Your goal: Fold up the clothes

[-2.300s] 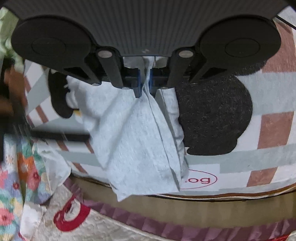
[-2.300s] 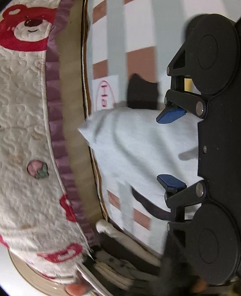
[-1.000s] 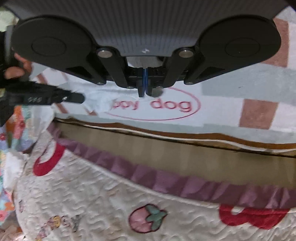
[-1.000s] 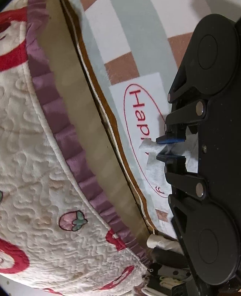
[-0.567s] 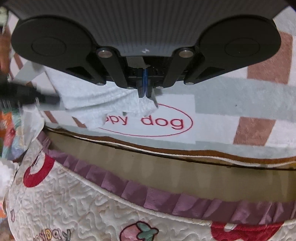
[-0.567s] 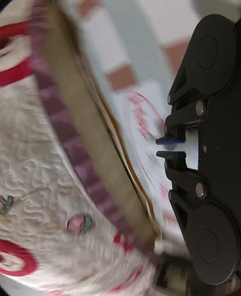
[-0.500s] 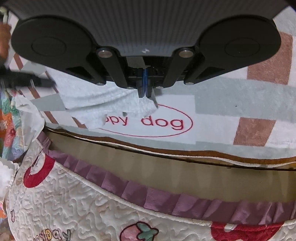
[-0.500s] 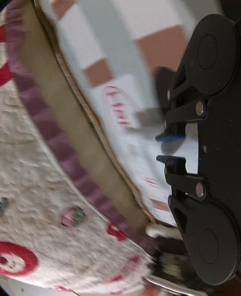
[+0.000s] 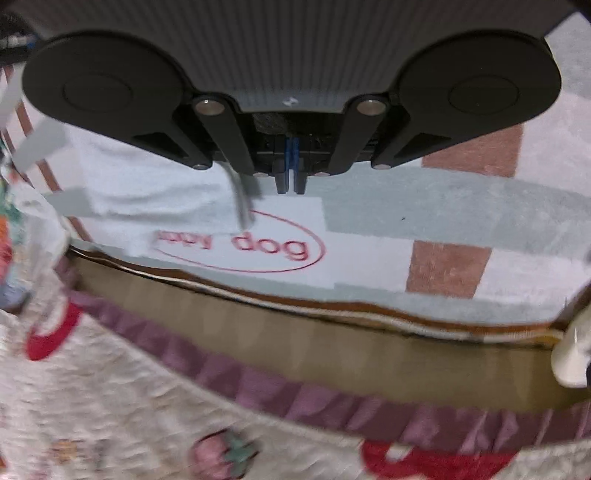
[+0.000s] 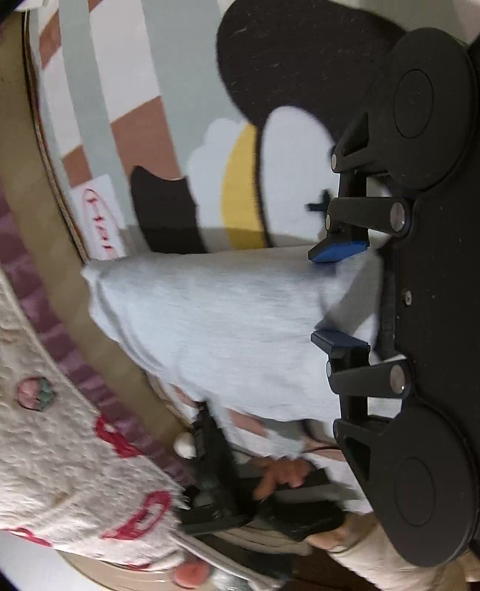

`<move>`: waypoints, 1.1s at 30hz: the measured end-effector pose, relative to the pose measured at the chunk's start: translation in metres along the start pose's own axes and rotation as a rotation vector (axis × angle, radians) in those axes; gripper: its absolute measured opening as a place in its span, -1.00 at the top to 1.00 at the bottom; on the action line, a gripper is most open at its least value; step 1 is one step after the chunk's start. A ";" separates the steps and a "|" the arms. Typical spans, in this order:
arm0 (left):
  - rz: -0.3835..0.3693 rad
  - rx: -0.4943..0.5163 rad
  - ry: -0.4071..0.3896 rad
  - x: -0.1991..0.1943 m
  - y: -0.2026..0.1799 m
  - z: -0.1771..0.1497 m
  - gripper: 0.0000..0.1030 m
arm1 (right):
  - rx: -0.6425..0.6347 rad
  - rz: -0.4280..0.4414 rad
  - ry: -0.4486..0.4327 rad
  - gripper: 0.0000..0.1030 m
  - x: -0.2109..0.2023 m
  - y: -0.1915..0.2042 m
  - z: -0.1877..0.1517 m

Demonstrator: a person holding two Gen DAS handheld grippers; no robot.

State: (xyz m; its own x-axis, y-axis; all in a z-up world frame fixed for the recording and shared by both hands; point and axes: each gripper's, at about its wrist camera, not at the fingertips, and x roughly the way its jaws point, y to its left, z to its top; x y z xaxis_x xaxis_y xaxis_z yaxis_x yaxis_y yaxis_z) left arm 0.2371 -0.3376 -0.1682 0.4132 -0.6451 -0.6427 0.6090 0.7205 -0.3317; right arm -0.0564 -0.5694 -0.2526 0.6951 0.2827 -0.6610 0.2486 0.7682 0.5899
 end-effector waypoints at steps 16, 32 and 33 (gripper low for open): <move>-0.271 -0.164 0.159 -0.002 -0.037 -0.049 0.32 | 0.175 0.093 -0.138 0.13 0.043 -0.014 0.047; -0.267 -0.282 0.132 -0.023 0.035 -0.050 0.23 | -0.611 -0.332 -0.232 0.55 0.017 0.211 0.014; -0.218 -0.291 0.150 -0.027 0.051 -0.054 0.23 | -0.627 -0.318 -0.185 0.54 0.033 0.213 0.000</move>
State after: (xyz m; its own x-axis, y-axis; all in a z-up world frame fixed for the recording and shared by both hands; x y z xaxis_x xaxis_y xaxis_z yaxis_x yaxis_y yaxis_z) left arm 0.2204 -0.2691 -0.2051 0.1786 -0.7621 -0.6224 0.4454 0.6267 -0.6395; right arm 0.0189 -0.3963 -0.1486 0.7703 -0.0682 -0.6340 0.0628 0.9975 -0.0310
